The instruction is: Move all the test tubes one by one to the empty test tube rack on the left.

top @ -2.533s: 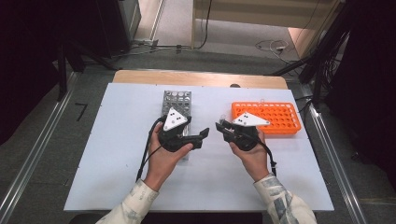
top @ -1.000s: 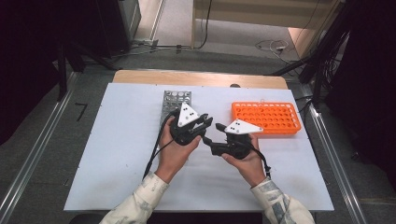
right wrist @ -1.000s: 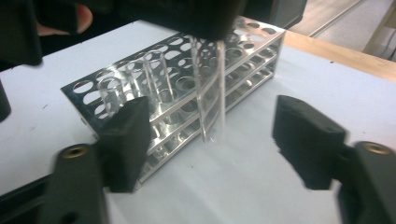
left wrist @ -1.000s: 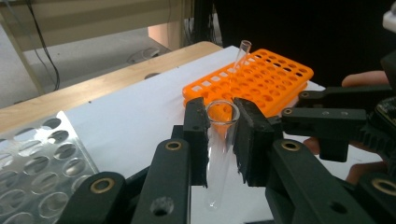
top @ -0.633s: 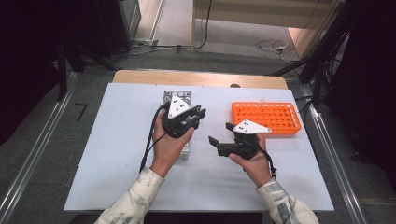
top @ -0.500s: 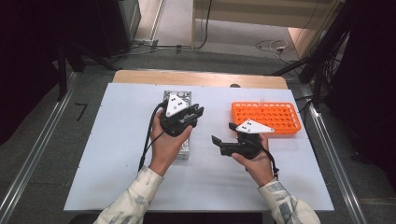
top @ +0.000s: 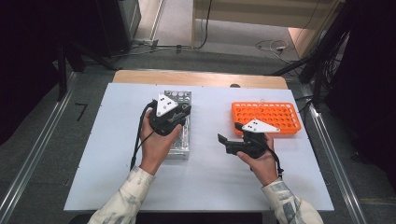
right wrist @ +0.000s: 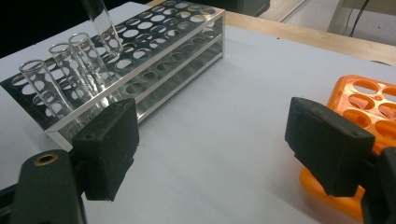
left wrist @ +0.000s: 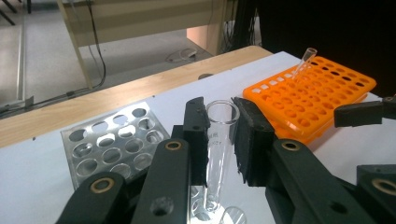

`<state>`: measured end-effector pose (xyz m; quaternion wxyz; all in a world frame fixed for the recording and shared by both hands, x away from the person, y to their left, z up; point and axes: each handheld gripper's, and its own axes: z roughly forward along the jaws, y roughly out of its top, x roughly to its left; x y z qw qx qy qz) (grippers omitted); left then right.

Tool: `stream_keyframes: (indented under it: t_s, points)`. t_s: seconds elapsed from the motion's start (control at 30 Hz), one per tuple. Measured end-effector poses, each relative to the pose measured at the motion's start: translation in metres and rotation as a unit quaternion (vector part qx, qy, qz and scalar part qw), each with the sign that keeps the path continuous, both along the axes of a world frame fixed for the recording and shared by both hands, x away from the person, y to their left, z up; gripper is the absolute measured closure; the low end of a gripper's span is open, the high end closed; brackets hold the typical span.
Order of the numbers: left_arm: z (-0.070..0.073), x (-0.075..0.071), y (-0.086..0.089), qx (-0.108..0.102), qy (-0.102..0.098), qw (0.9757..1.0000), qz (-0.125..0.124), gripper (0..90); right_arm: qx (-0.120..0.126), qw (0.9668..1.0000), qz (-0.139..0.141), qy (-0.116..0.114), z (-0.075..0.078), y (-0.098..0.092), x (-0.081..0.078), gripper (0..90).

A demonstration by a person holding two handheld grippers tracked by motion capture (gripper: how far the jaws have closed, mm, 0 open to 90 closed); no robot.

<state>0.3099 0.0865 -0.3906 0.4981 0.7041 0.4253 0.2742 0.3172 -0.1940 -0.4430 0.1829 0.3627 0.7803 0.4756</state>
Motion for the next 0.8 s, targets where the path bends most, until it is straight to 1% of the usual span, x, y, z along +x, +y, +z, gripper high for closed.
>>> stream_keyframes:
  t_s: [0.1,0.27,0.43,0.47,0.63,0.8]
  points:
    - [-0.004,0.001,0.001,0.003,0.004,1.0,0.002,75.2,-0.004,1.0,0.002,0.001,-0.001,0.001,0.0,16.4]
    - [-0.008,0.003,0.002,0.001,0.01,0.9999,0.004,75.1,-0.004,1.0,0.002,0.001,-0.002,0.001,0.0,16.6]
    - [-0.011,0.004,-0.001,0.008,0.011,0.9999,0.002,75.1,-0.004,1.0,0.001,0.002,-0.002,0.001,0.0,16.8]
    - [-0.013,0.004,-0.002,0.014,0.014,0.9998,0.004,75.1,-0.004,1.0,0.0,0.002,-0.001,0.001,0.0,16.9]
    - [-0.02,0.004,-0.003,0.02,0.028,0.9994,0.007,75.0,-0.004,1.0,0.0,0.0,-0.001,0.0,0.0,17.2]
    - [-0.027,0.005,-0.002,0.028,0.044,0.9986,0.005,74.8,-0.006,1.0,0.001,0.002,-0.002,0.001,0.001,17.3]
